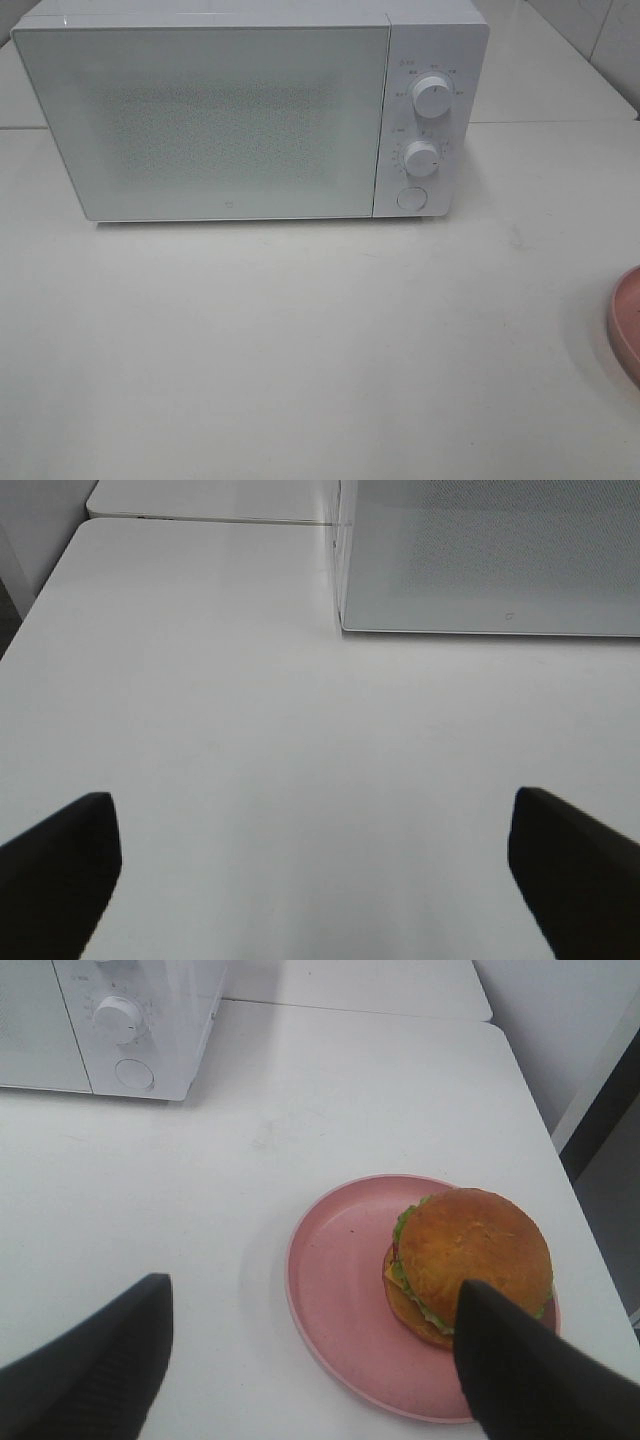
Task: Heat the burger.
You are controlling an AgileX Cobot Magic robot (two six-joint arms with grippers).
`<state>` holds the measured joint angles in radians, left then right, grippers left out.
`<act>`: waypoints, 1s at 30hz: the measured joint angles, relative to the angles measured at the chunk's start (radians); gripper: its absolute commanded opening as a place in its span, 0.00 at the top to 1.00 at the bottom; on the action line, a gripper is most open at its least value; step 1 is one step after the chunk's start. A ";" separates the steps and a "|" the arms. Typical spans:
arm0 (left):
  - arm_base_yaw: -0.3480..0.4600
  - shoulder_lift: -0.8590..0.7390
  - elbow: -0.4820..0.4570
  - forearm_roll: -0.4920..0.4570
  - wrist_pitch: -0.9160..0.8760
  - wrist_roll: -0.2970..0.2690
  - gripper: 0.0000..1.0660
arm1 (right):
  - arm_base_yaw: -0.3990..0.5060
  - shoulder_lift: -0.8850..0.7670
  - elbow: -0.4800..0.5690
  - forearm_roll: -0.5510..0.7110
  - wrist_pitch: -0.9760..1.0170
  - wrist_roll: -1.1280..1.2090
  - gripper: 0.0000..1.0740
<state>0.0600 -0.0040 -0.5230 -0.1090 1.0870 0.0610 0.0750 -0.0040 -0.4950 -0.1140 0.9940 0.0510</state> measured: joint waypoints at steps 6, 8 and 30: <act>0.003 -0.001 0.000 0.000 0.000 0.000 0.08 | 0.000 0.000 0.000 0.000 0.000 0.000 0.30; 0.003 -0.001 0.000 0.000 0.000 0.000 0.08 | 0.000 0.000 0.000 0.000 0.000 0.000 0.30; 0.003 -0.001 0.000 0.000 0.000 0.000 0.08 | 0.000 0.000 0.000 0.000 0.000 0.000 0.30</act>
<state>0.0630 -0.0050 -0.5230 -0.1090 1.0870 0.0610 0.0750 -0.0040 -0.4950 -0.1140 0.9940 0.0510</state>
